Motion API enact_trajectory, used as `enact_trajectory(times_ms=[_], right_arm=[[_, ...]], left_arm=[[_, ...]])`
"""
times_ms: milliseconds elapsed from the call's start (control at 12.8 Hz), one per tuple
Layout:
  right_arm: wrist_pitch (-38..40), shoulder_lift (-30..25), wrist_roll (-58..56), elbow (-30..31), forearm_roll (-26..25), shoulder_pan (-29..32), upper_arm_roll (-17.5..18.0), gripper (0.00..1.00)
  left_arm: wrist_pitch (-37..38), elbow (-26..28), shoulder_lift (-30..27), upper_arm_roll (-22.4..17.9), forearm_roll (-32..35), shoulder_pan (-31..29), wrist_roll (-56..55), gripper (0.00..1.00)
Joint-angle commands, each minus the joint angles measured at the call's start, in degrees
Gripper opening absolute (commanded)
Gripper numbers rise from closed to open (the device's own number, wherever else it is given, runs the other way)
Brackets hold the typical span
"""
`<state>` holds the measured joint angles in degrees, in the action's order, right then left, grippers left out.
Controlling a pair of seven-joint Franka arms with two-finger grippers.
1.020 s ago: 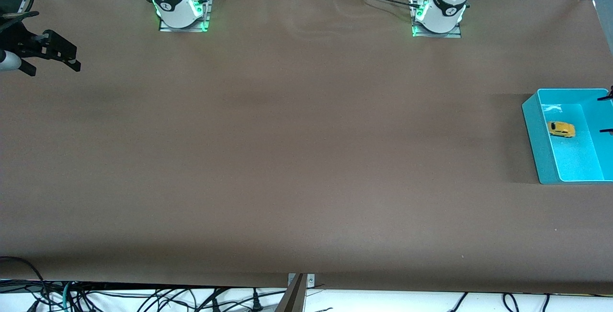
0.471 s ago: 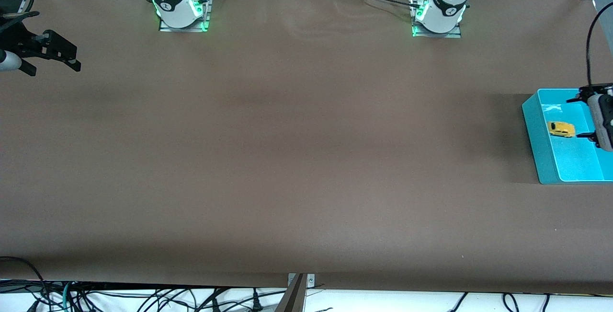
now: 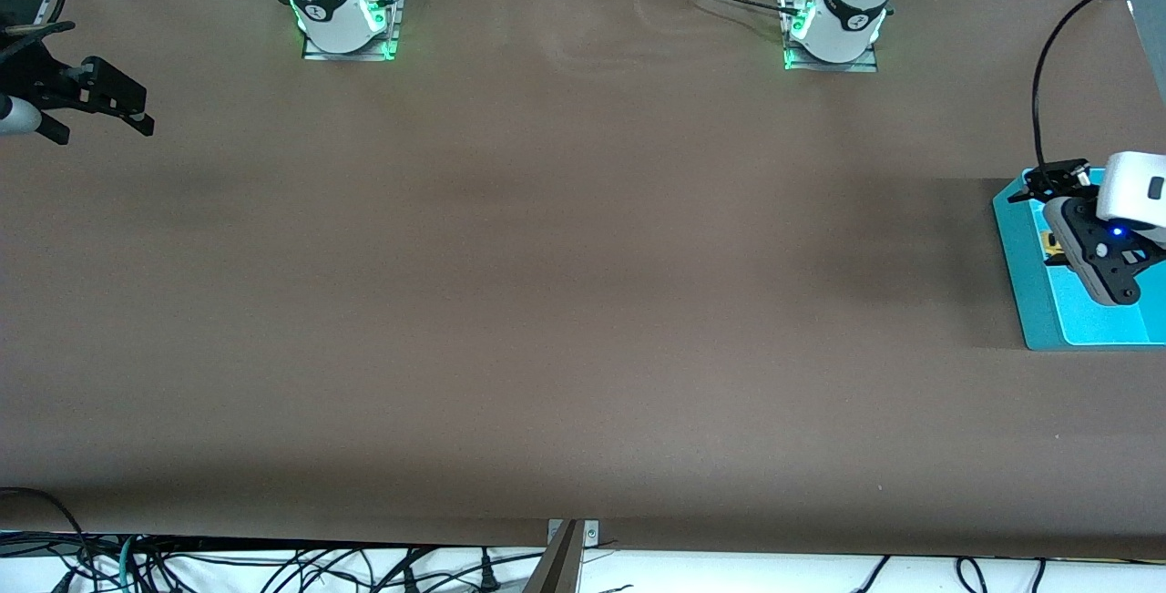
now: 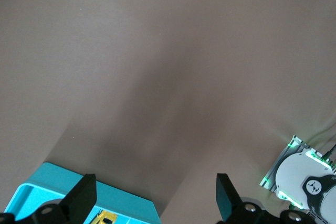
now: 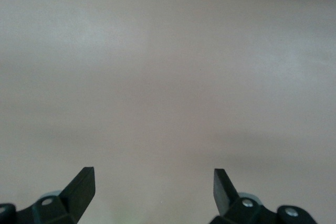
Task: Wind and store yellow beetle car
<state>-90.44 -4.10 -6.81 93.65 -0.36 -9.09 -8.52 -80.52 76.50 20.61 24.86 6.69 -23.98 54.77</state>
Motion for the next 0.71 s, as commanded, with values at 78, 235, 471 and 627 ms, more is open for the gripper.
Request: enact_trajectory(times_ms=[78,235,471,627], right_arm=[[1.1,0.4,3.5,-1.4,0.7,-0.1,-0.2,1.0],[1.0,0.4,5.3,-1.4,0.8,-0.4,0.0,1.0],[0.7,0.3,5.4,-1.4,0.9,-0.3,-0.1,1.0],[0.7,0.4,5.4,-1.4,1.4,-0.3,-0.1,1.0]], left_arm=[[0.4,1.8,-5.7,-8.8,-5.3,10.5,-14.6,1.0],[-3.3,4.2,-8.6,-12.0,-5.2,14.7,-20.7,1.0],[-17.7,16.2,-16.5,-22.3,-5.6,23.6,-22.9,1.0],[-18.6,18.5,-18.5,-22.6,-8.3,24.6,-33.4,1.0]])
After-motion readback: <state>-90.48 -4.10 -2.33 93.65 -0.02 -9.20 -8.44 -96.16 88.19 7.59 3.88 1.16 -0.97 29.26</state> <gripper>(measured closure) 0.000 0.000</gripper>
